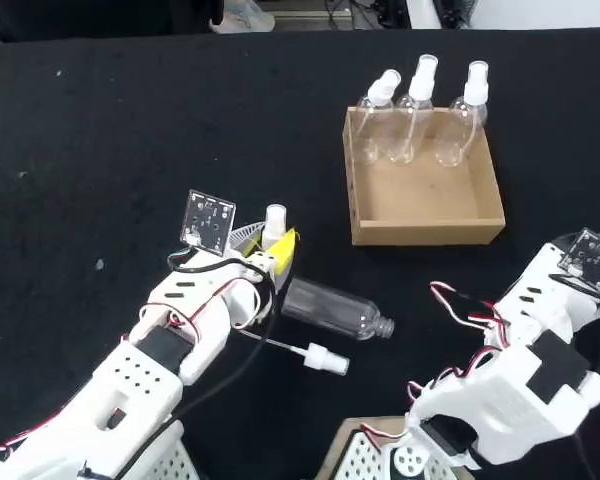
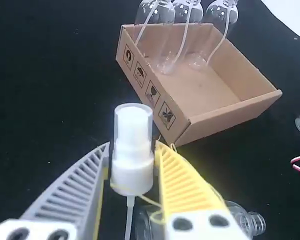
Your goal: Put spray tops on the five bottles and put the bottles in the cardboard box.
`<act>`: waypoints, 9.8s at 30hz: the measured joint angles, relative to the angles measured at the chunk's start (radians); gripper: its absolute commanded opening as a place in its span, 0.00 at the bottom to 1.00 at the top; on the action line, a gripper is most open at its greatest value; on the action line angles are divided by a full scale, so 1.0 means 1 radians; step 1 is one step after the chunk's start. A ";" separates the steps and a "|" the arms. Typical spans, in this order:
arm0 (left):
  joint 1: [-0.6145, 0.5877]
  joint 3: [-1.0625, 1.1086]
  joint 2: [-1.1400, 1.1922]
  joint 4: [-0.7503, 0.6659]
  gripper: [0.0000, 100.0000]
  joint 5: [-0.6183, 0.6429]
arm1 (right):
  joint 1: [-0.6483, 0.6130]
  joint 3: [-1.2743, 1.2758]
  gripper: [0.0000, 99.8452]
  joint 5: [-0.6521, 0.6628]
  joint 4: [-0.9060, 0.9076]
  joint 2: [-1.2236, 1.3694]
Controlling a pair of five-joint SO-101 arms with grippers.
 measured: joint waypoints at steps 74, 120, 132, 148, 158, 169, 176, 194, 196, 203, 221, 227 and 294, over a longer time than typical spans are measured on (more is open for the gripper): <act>-0.086 -0.253 0.000 0.000 0.03 0.000 | -0.752 0.427 0.01 0.066 1.527 -1.953; 0.141 -0.566 -0.107 0.098 0.03 -0.135 | -1.214 0.265 0.01 -0.166 1.996 -1.956; 0.157 -0.566 -0.017 0.098 0.03 -0.058 | -1.214 0.265 0.01 -0.166 1.992 -1.956; 0.153 -0.566 -0.017 0.098 0.03 -0.043 | -1.212 0.265 0.01 -0.226 1.895 -1.956; 0.158 -0.566 -0.015 0.098 0.03 -0.040 | -1.114 0.265 0.01 -0.226 1.830 -1.956; 0.195 -0.594 0.193 0.110 0.17 -0.040 | -1.114 0.265 0.01 -0.226 1.830 -1.956; 0.198 -0.595 0.160 0.226 0.19 -0.040 | -1.114 0.265 0.01 -0.227 1.829 -1.956; -0.140 -0.525 -0.239 0.463 0.19 -0.040 | -1.114 0.282 0.01 -0.227 1.788 -1.956; -0.241 -0.428 -0.284 0.437 0.19 -0.040 | -1.100 0.269 0.01 -0.227 1.797 -1.956; -0.414 0.000 -0.390 0.175 0.19 -0.040 | -0.994 0.072 0.01 -0.227 1.864 -1.956; -0.414 0.218 -0.428 0.011 0.19 -0.038 | -0.723 -0.029 0.01 -0.227 1.105 -1.108; -0.414 0.218 -0.428 0.011 0.19 -0.032 | -0.723 -0.006 0.01 -0.227 0.770 -0.848; -0.414 0.218 -0.428 0.011 0.19 -0.032 | -0.813 0.060 0.14 -0.104 0.334 -0.293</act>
